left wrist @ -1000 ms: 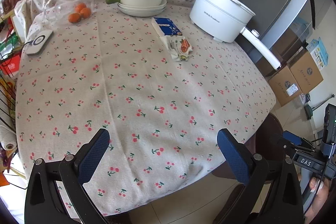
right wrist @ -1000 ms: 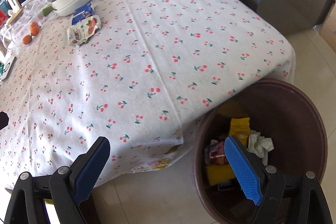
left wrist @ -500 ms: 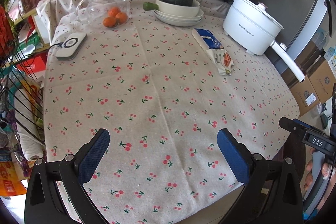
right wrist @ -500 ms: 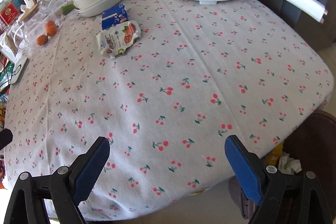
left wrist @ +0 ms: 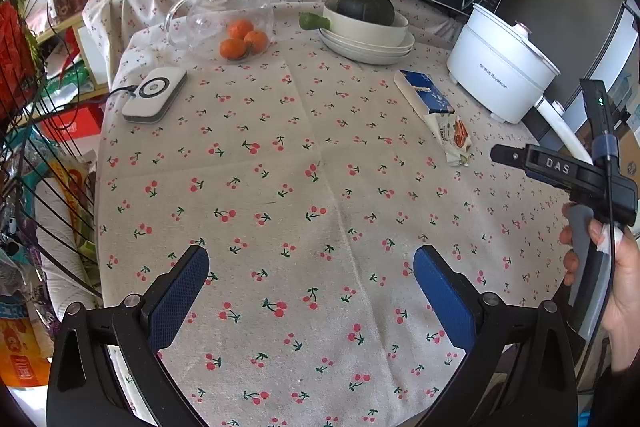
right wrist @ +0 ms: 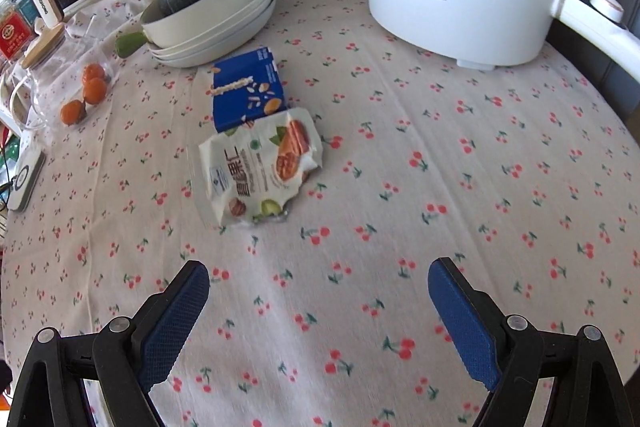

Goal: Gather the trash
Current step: 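Move both open tools back to the table toward the remaining snacks, then grasp the white nut snack bag with the right tool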

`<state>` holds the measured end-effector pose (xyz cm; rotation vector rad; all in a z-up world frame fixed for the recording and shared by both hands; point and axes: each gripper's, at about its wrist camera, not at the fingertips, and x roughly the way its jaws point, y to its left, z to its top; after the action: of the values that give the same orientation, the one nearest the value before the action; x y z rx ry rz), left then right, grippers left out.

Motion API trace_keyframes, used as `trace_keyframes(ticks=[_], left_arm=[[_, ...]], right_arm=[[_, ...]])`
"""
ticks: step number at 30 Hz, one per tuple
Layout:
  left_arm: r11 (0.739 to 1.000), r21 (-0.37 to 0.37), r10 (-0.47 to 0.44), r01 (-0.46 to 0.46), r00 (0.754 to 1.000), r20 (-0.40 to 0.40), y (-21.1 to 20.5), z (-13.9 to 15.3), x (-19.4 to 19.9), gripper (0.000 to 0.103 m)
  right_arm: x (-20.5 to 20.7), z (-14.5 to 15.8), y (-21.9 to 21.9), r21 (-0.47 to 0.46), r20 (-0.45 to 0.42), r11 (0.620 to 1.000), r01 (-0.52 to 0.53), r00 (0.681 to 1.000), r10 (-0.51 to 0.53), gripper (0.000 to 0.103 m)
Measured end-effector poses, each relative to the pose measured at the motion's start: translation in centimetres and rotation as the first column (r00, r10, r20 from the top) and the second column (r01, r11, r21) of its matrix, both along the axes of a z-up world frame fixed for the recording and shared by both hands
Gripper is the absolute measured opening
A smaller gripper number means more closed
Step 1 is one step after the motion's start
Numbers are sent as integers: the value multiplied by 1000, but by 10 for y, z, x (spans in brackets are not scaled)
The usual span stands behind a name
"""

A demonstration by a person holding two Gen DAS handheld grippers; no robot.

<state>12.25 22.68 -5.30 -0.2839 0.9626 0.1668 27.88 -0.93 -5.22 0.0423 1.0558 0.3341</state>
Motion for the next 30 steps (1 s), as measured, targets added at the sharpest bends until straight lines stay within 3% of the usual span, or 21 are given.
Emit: trace_keyframes(ticks=[6,11,14,18,23,26,30], left_arm=[[1000,5,0,1,1000,-16,4,-5,2,103],[1000,12,5,-4,999,-32,7,-11,5,103],[1000,17,4,-3,999,-45,6,-15,6,103],[1000,30,-1,3,998,-58,5,-18,9,103],[999,35,-10,12,998,-60,-2,-20,13,103],[1000,19,-23,24,997,-77,-13,-23,21,103],[998,-12,-56,55,993,-101,-32,-26,46,103]], right_arm=[[35,-14,37,63,-23,992,-109,994,111,95],[49,-26,64,-24,-8,980,-199,980,199,102],[58,-37,70,-89,-20,976,-201,980,200,102],[69,-51,68,-102,-43,975,-195,981,192,102],[64,-49,55,-45,-3,977,-207,978,207,90],[56,-41,39,12,0,976,-218,976,218,73],[40,-26,13,-20,9,969,-247,969,247,61]])
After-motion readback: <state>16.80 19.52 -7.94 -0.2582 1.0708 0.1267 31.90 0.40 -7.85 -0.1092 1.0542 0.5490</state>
